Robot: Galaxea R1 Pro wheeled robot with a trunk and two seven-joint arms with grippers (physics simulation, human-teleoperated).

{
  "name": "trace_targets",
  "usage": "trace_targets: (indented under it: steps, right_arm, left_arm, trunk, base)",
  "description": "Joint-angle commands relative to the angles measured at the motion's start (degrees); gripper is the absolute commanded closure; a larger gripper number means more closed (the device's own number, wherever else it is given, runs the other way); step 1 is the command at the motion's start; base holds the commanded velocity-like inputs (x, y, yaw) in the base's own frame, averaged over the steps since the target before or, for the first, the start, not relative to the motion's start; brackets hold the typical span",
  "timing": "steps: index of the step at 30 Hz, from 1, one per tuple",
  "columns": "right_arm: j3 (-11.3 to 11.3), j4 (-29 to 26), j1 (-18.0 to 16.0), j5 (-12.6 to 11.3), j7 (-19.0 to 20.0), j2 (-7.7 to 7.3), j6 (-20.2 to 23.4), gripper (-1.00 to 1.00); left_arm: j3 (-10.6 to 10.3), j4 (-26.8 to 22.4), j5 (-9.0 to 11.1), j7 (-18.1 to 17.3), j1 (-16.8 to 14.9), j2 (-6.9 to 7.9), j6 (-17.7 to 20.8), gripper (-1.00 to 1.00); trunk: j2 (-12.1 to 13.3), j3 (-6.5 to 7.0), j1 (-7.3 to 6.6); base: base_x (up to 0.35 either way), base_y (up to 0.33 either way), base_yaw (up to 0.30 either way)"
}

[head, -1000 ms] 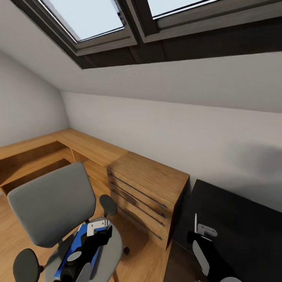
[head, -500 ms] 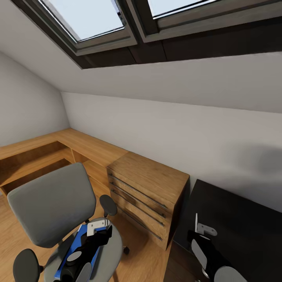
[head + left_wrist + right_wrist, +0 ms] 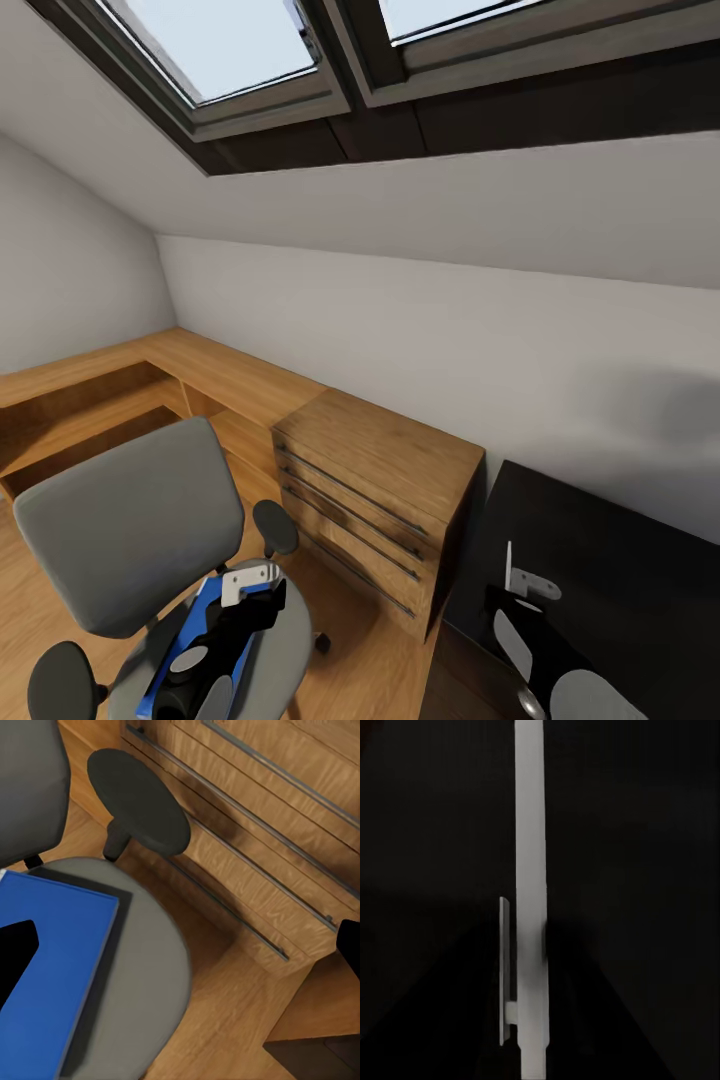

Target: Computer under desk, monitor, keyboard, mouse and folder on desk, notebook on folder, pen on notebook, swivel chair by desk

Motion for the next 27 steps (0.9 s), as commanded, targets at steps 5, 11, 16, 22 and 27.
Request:
trace_targets:
  steps: [5,11,16,22,27]
  right_arm:
    - [0.02,1.18,-0.57,-0.49,-0.22,-0.21,0.28,1.0]
    - [0.02,3.46,-1.87,-0.49,-0.22,-0.23,0.39,1.0]
    - [0.01,3.98,-2.18,-0.49,-0.22,-0.23,0.41,1.0]
    - [0.03,4.12,-2.26,-0.49,-0.22,-0.23,0.41,-1.0]
    - [0.04,4.15,-2.28,-0.49,-0.26,-0.23,0.37,-1.0]
  left_arm:
    - [-0.19,-0.15,0.57,0.57,0.02,0.07,0.15,-1.0]
    - [-0.2,-0.15,0.57,0.57,0.02,0.07,0.29,-1.0]
    - [-0.2,-0.15,0.57,0.57,-0.01,0.07,0.34,-1.0]
    - [-0.2,-0.15,0.57,0.57,-0.02,0.07,0.36,-1.0]
    - [-0.2,-0.15,0.57,0.57,0.0,0.07,0.39,-1.0]
  trunk:
    - [-0.09,-0.1,0.04]
    - [-0.09,-0.1,0.04]
    - [-0.09,-0.1,0.04]
    - [-0.09,-0.1,0.04]
    - [-0.09,-0.1,0.04]
  base:
    - [0.086,0.0,0.0]
    - [0.011,0.0,0.0]
    - [0.002,0.0,0.0]
    - [0.0,0.0,0.0]
    - [0.0,0.0,0.0]
